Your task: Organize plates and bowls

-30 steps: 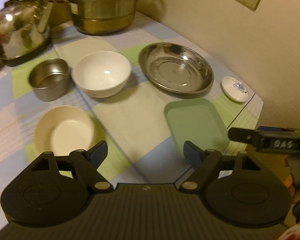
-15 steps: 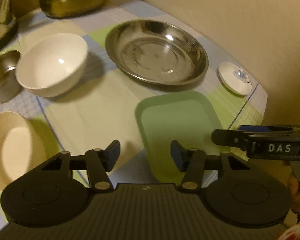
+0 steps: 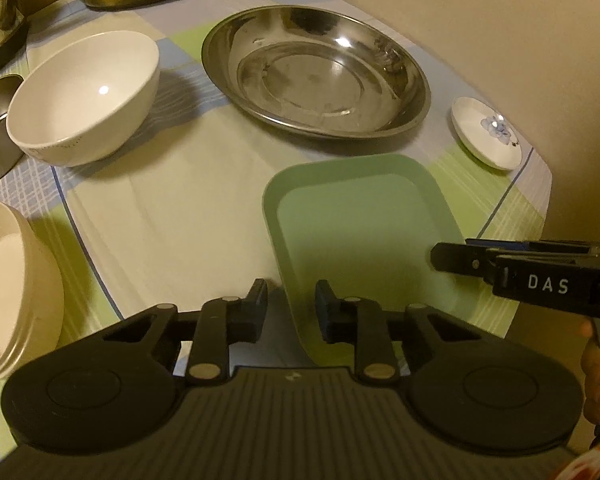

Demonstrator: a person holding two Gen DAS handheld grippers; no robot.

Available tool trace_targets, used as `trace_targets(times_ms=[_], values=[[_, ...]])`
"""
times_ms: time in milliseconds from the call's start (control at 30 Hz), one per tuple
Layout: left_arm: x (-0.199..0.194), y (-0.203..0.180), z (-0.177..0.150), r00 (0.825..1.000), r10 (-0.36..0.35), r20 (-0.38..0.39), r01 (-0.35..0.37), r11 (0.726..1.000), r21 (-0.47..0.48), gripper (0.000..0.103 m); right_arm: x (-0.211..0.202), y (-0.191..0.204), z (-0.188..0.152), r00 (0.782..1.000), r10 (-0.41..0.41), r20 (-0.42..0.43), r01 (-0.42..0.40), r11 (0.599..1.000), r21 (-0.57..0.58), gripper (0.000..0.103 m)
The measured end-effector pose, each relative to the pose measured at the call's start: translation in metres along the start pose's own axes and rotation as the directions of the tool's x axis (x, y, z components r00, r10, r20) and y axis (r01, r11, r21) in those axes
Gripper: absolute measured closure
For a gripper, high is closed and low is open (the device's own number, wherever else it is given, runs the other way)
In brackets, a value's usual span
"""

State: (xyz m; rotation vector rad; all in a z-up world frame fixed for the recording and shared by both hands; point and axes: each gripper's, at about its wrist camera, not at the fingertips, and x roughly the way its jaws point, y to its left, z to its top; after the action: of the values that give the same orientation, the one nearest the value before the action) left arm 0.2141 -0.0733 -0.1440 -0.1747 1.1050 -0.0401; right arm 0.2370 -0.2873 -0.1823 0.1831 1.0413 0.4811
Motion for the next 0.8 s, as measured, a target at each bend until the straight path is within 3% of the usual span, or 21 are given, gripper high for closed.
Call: trace_targets(times_ms=[133, 333, 800], values=[[0.001, 0.0, 0.0, 1.0, 0.002, 0.001, -0.002, 1.0, 0.005, 0.091, 0.001, -0.001, -0.001, 1.0, 0.008, 0.001, -0.008, 1.0, -0.004, 0.082], [0.001, -0.002, -0.002, 1.0, 0.013, 0.004, -0.013, 1.0, 0.009, 0.094, 0.0, -0.004, -0.002, 1.0, 0.006, 0.003, -0.006, 1.0, 0.004, 0.095], [-0.037, -0.005, -0.001, 0.997, 0.004, 0.08, -0.006, 1.0, 0.019, 0.096, -0.03, 0.003, -0.003, 0.999, 0.05, 0.02, -0.05, 0.999, -0.022, 0.098]])
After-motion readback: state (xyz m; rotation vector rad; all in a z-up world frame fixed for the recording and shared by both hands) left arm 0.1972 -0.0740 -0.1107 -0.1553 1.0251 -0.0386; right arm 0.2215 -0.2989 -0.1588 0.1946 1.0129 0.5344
